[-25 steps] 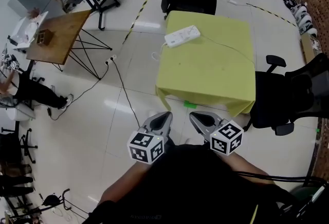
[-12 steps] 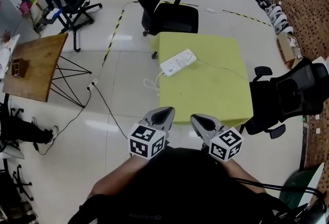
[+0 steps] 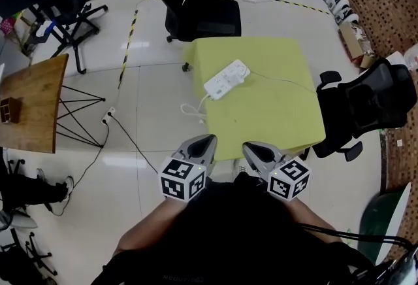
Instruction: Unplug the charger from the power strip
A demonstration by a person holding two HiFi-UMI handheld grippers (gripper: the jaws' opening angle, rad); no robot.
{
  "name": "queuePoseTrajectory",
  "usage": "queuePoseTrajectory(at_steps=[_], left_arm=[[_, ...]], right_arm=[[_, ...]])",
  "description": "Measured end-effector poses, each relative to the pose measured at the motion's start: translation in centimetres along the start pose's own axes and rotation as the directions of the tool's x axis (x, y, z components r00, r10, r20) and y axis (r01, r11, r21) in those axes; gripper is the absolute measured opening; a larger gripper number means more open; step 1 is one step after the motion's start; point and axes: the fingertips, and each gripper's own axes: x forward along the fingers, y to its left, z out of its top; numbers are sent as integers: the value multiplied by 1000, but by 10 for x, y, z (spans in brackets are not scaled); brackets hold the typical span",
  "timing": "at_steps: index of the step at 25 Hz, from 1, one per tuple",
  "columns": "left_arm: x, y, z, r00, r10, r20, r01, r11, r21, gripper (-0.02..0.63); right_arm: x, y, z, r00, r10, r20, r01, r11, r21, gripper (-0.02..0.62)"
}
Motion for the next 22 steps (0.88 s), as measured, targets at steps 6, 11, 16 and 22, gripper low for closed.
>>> queuePoseTrajectory(at_steps=[6,11,16,22], left_arm=[[5,22,12,999,45,19,-45,999,-23,3],[2,42,26,987,148,67,-144,988,-61,3],[6,57,34,964,248,92,-239,966,-97,3],[27,62,42,942,324,84,-314,942,-115,3]], right_arm=[[20,-15,14,999,36,-23,-36,999,-1,3],[37,-43,30,995,89,-36,-88,995,36,3],[55,-82,52,988,141,-62,-137,989,60,3],[80,-155,55,987,104,-123,-105,994,-3,3]])
